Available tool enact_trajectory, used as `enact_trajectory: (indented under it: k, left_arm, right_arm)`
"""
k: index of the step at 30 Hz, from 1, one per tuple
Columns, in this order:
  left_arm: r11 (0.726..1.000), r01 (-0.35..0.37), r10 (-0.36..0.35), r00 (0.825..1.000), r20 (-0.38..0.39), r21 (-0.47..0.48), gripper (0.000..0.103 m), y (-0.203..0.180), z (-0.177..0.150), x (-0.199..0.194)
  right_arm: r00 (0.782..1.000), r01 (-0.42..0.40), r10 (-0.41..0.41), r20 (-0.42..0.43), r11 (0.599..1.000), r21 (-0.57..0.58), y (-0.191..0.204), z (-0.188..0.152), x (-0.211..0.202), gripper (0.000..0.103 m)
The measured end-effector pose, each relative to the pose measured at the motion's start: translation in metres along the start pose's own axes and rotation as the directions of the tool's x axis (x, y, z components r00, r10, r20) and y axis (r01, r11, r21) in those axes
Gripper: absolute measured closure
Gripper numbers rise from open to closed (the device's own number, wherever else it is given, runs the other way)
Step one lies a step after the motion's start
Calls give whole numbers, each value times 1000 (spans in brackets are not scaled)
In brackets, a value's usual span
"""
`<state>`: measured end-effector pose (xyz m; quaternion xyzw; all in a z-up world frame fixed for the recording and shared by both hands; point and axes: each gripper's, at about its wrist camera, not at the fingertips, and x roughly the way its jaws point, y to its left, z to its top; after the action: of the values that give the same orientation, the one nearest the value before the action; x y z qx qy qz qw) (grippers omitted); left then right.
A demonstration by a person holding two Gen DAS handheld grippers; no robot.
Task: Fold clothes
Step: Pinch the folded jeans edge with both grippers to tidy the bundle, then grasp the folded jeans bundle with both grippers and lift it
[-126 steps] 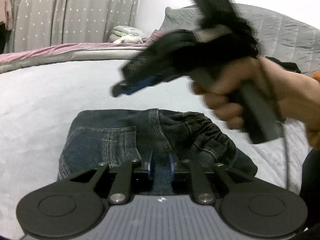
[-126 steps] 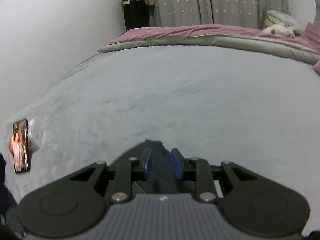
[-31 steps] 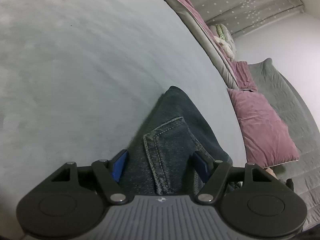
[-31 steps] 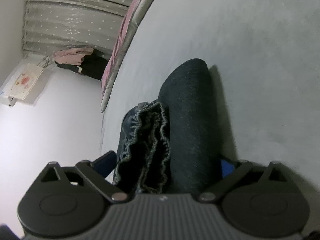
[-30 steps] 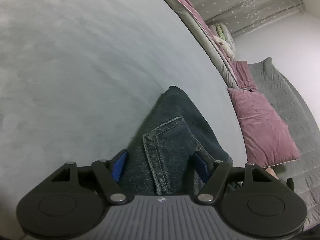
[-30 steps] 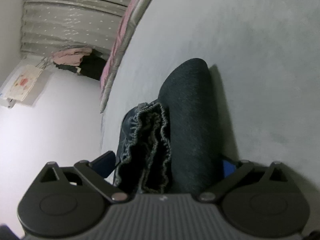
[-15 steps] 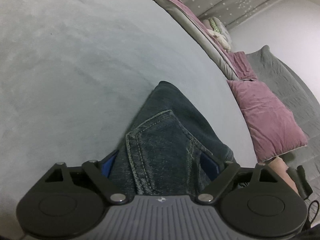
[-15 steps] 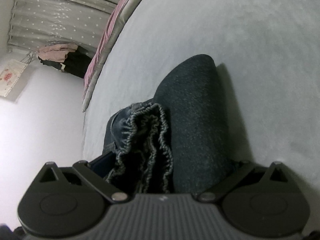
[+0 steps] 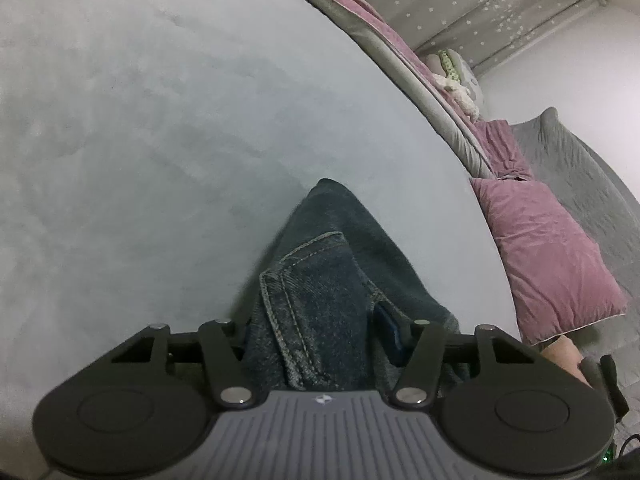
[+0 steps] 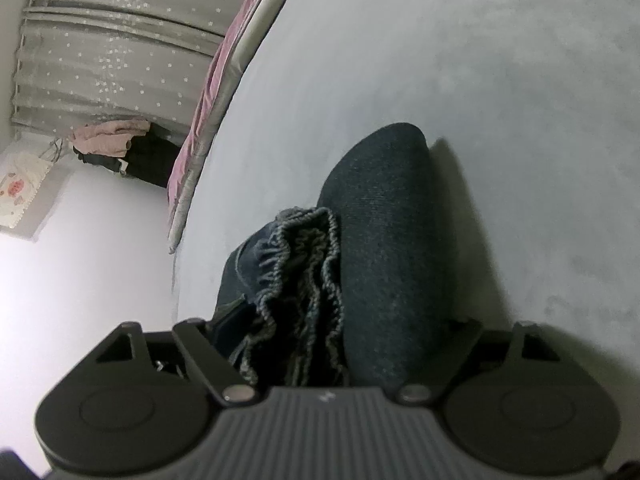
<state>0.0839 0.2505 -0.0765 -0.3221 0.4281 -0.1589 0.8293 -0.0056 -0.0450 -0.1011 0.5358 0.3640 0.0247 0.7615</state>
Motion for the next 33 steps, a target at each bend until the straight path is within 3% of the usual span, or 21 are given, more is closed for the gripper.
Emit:
enact_trajectory:
  k: [9,18,26,33]
  left_arm:
    - [1000,13,-13,1000,17,-8,55,-13,-6,-13]
    - [999,-6,8,999,-35,39,55,-24,-20,-16]
    - [999,-35,37,995,-89,16,39,-6,-23,4]
    - [1000,-17,17,997,-77,3,42,-3,-26,7]
  right_arm:
    - [999,-31,31,-14,999,12,1,2,-15,26]
    - [999,-30,31,-29,999,22,-13,15,-34,26]
    - [998,-40,41,-53,999,12,-38,17,-18,8]
    - [995,-83,81,-54,996,-36,-43,19,-13,7]
